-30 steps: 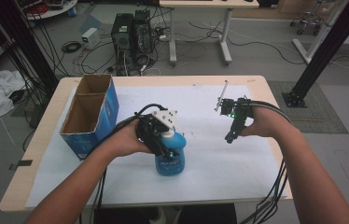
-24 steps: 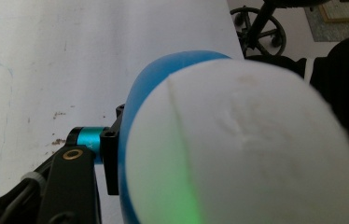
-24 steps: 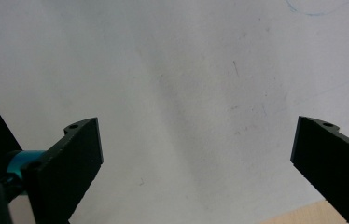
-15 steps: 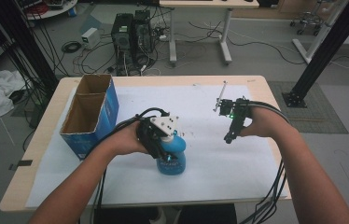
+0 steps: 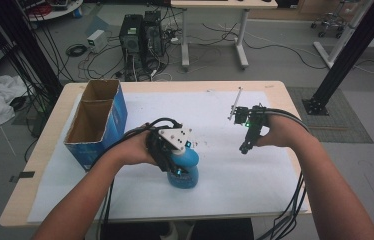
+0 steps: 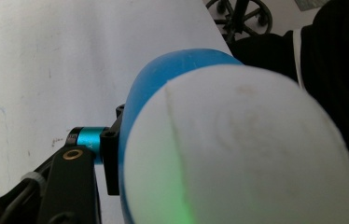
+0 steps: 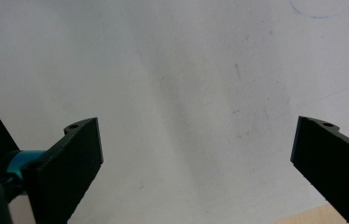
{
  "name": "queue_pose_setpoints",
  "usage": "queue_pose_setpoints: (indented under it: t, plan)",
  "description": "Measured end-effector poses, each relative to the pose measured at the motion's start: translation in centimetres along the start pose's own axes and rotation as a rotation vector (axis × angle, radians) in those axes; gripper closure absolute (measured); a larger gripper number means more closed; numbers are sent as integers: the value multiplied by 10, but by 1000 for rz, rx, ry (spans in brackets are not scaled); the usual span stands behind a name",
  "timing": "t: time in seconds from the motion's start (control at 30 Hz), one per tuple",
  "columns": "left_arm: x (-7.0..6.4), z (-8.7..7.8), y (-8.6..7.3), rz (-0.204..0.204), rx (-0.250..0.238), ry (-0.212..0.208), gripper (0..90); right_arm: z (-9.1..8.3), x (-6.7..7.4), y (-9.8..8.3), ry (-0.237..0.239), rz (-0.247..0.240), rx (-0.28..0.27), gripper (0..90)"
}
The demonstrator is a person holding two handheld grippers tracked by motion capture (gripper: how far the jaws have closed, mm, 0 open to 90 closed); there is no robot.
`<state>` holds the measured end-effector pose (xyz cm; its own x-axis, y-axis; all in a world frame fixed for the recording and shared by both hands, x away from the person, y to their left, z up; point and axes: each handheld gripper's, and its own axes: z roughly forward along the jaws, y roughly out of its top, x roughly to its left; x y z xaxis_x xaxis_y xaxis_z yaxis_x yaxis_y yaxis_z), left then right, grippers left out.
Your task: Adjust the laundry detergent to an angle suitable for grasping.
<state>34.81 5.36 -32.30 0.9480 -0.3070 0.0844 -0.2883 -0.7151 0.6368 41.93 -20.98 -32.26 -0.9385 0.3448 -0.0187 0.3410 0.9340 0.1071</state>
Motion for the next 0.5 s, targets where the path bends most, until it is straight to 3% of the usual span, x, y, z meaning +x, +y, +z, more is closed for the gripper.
queue_pose_setpoints:
  t: [0.23, 0.5]
  plan:
    - [-1, 2, 1, 46, -4, -25, 388, 1, 1, 2, 4, -5, -2, 12]
    - [1, 6, 0, 35, 11, -36, 387, 1, 2, 1, 1, -4, -4, 12]
